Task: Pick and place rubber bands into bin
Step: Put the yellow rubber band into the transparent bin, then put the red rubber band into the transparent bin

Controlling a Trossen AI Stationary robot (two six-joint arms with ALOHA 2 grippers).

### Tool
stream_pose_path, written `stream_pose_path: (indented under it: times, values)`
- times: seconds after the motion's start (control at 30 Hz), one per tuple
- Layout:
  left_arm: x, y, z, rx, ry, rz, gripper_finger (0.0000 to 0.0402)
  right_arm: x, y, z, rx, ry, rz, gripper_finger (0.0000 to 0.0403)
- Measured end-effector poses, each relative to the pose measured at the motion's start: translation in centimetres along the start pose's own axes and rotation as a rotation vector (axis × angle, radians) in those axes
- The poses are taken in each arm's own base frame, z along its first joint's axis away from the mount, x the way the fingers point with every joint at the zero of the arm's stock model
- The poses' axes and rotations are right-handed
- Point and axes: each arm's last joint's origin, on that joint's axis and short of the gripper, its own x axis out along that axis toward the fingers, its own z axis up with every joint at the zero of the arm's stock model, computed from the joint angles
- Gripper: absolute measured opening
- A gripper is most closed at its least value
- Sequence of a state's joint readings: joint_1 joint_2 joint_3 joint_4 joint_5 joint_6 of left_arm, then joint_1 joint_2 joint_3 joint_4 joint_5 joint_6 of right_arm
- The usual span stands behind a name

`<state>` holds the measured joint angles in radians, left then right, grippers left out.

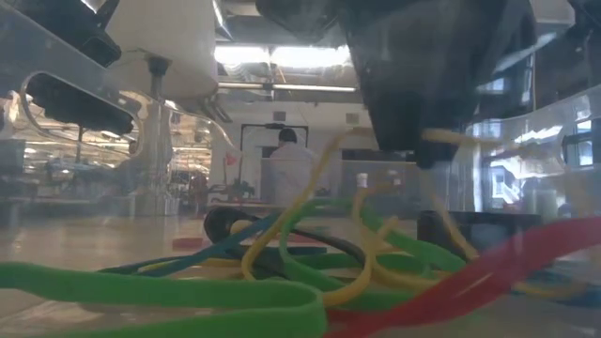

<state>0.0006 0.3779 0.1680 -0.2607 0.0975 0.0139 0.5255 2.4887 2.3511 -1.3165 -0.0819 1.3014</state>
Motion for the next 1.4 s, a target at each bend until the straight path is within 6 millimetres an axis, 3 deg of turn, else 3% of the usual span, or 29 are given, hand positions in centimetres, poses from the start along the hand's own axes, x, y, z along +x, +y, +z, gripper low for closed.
stream_pose_path:
  times: [0.23,0.43,0.6,0.77,0.93,1.13,1.23,1.4]
  values:
    - [0.0,0.0,0.0,0.0,-0.001,0.0,0.0002,-1.6,-0.6,-0.3,-0.01,0.005,-0.026,0.0172]
    - [0.0,0.0,0.0,-0.026,-0.002,0.009,0.0002,-1.9,-1.4,-0.5,-0.033,0.024,-0.09,0.0181]
    - [0.0,0.0,0.0,-0.035,-0.002,0.01,0.0003,-2.0,0.3,-0.4,-0.269,-0.059,0.054,0.0162]
    - [0.0,0.1,0.0,-0.122,-0.003,0.02,0.0002,-2.1,-1.6,-0.8,-0.249,-0.046,-0.152,0.0131]
    - [-0.1,0.1,0.2,-0.134,-0.006,0.02,0.0002,-5.2,-3.0,-1.2,-0.324,-0.187,-0.244,0.0098]
    - [-0.2,0.1,2.2,-0.103,-0.011,0.049,0.0002,-5.8,-5.8,-2.2,-0.355,-0.249,-0.358,0.0031]
    - [-0.1,0.2,3.4,-0.096,0.011,0.081,0.0001,-5.5,-7.5,-3.2,-0.347,-0.292,-0.335,0.0006]
    - [0.9,0.2,4.9,-0.084,0.072,0.152,0.0002,-4.2,-10.9,-4.6,-0.348,-0.349,-0.198,0.0011]
